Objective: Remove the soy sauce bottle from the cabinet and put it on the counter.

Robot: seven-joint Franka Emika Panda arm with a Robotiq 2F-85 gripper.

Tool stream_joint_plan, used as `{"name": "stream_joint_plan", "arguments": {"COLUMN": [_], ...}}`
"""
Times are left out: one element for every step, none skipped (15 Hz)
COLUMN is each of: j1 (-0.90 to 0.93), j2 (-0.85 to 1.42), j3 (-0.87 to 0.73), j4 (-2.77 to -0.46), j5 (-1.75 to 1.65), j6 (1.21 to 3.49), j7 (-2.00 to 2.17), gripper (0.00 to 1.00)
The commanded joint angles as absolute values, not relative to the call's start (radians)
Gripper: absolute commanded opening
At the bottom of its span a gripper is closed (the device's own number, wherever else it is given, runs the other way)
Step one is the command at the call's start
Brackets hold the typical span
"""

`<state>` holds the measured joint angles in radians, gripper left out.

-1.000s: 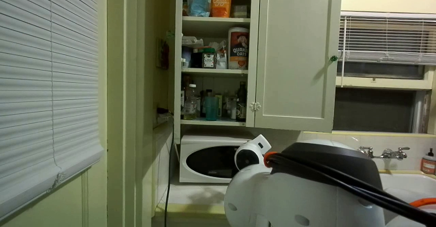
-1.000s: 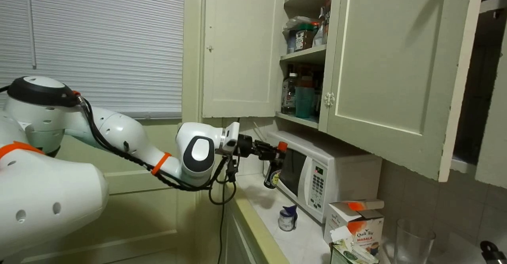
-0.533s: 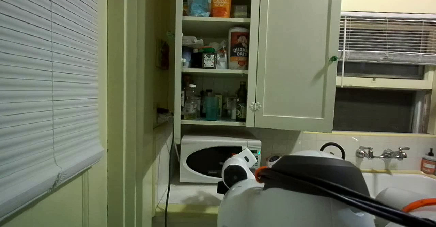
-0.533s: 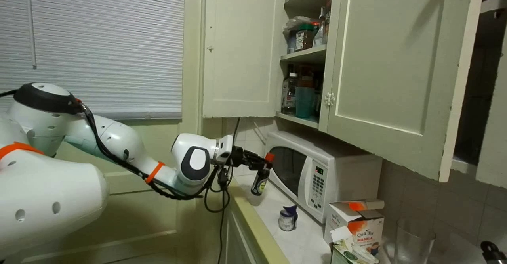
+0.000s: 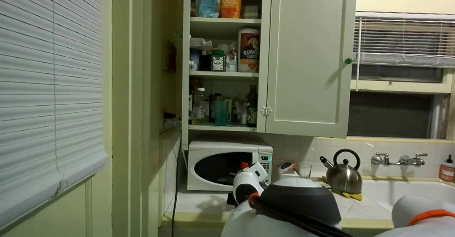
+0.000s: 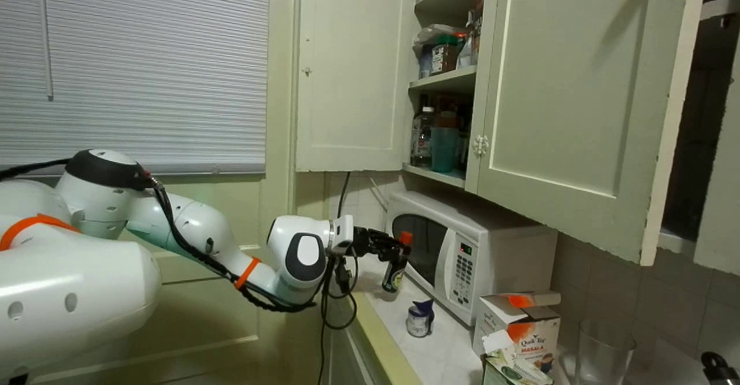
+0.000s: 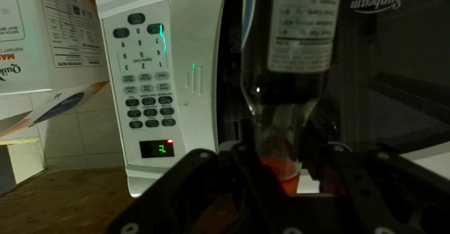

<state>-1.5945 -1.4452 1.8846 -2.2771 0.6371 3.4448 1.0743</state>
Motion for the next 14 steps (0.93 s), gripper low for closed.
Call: {"name": "stream_joint_plan", "arguments": {"j1": [-1.679, -1.693, -1.724, -1.738, -1.753, -1.767, -1.779, -1.787, -1.788, -1.791, -1.791, -1.796, -1.795, -1.797], "j2": [-1.552, -1.567, -1.488, -1.489, -1.487, -1.486, -1.486, -1.486, -1.486, -1.485, -1.485, -1.485, -1.485, -1.485], "j3": [1.898, 1.903, 1.922, 1.932, 1.943, 1.95, 1.958, 1.965, 1.971, 1.977, 1.977, 1.99, 1.991, 1.996], "j4": [-2.198, -2.186, -2.201, -2.19, -2.179, -2.169, -2.158, -2.148, -2.141, -2.135, -2.134, -2.126, -2.127, -2.124], "j5": [0.677, 0.681, 0.718, 0.731, 0.748, 0.76, 0.77, 0.77, 0.76, 0.753, 0.732, 0.744, 0.727, 0.727], "j6": [3.528, 3.532, 3.593, 3.611, 3.638, 3.659, 3.675, 3.688, 3.681, 3.68, 3.676, 3.685, 3.68, 3.685], "j7": [1.129, 1.129, 1.015, 0.999, 0.974, 0.955, 0.937, 0.929, 0.939, 0.942, 0.961, 0.944, 0.96, 0.957], "gripper": [0.12, 0.12, 0.12, 0.12, 0.12, 0.12, 0.12, 0.12, 0.12, 0.12, 0.12, 0.12, 0.12, 0.12]}}
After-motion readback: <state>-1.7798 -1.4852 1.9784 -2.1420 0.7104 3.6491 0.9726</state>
